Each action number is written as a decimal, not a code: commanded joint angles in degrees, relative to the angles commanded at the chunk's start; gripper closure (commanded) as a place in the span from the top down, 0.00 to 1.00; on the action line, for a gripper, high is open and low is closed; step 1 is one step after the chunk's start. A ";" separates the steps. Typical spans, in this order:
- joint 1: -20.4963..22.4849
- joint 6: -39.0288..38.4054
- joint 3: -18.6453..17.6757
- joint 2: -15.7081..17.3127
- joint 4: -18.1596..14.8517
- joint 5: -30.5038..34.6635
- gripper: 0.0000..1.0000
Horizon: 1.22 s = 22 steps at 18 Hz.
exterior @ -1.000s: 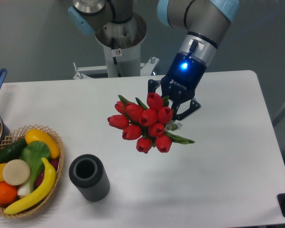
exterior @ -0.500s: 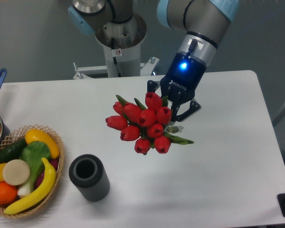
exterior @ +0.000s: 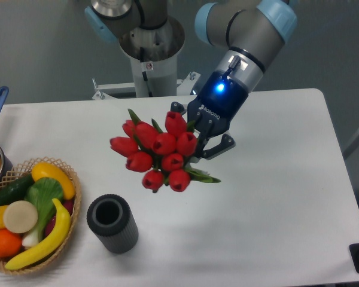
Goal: Insert the flowers into the vase
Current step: 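Carry the tulips over the black vase, stems pointing down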
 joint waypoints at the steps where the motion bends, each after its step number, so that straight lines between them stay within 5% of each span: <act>1: -0.18 0.00 0.00 -0.35 0.27 -2.29 0.34; 7: -2.11 -0.17 0.17 -0.88 0.27 -9.86 0.34; 16: -7.03 -0.26 2.28 -1.94 0.19 -11.89 0.34; 22: -9.58 -0.44 5.27 -5.71 0.18 -11.98 0.34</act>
